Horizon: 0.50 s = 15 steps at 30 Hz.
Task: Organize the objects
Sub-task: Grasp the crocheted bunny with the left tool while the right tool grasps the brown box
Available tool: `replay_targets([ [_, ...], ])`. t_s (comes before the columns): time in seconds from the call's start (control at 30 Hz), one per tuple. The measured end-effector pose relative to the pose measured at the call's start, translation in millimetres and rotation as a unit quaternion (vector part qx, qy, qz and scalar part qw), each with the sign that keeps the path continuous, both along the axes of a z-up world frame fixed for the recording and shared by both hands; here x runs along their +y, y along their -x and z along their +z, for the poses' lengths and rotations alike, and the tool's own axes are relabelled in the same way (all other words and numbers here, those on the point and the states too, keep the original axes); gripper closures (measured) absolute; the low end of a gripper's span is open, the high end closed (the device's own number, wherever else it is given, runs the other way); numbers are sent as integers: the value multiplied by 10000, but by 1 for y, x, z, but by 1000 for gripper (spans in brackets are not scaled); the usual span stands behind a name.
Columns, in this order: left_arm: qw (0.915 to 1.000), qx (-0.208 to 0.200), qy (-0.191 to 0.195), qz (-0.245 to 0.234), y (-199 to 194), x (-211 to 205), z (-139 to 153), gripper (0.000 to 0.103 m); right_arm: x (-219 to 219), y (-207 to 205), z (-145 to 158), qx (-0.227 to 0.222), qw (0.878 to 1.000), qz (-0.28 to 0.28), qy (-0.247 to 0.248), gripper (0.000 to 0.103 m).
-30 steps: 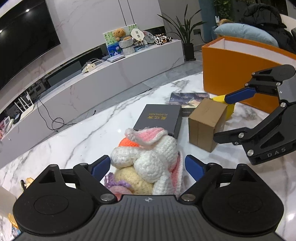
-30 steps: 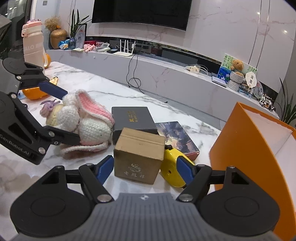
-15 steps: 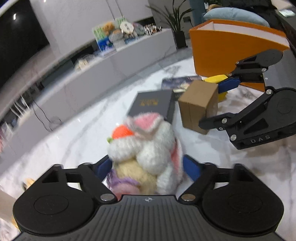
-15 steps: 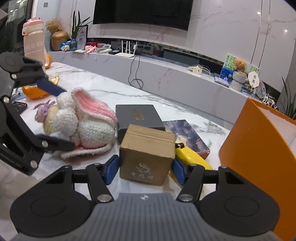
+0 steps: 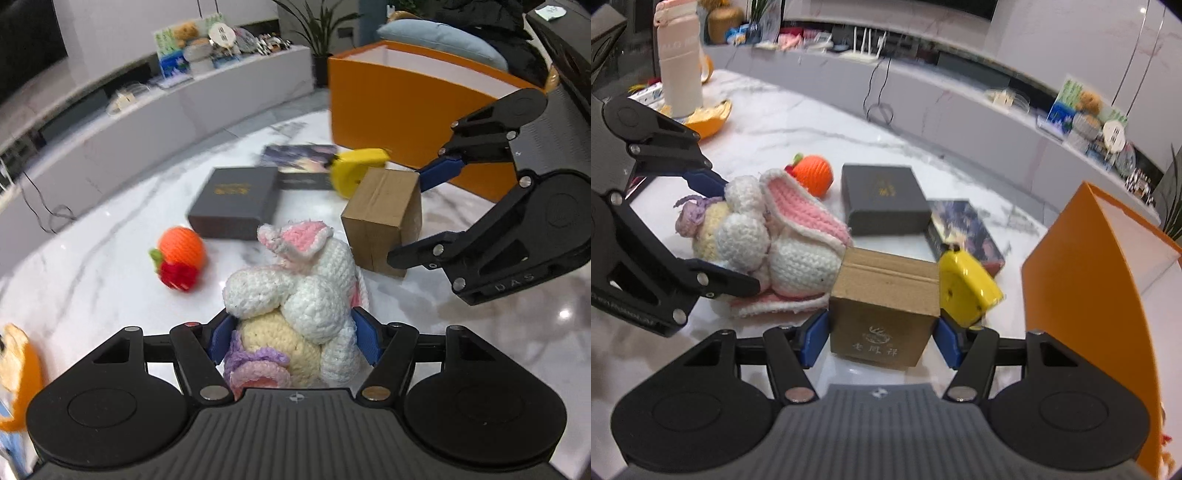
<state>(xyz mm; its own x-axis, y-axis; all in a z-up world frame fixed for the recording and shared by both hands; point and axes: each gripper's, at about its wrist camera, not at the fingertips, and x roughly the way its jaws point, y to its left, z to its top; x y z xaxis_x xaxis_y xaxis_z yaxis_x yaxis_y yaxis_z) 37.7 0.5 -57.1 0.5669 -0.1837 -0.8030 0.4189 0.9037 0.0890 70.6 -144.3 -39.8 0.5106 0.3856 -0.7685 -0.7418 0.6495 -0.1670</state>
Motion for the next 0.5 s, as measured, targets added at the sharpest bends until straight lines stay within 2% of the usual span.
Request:
replay_targets([
  [0.07,9999,87,70,-29,5,-3,1,23,-3,4,1,127,9998,51,142,40],
  [0.27,9995,-65,-322,13,8,-15,-11,16,-9,8,-7,258,9994,-42,238,40],
  [0.5,9997,-122,-102,188,4,-12,-20,15,-12,2,-10,259,9996,-135,49,40],
])
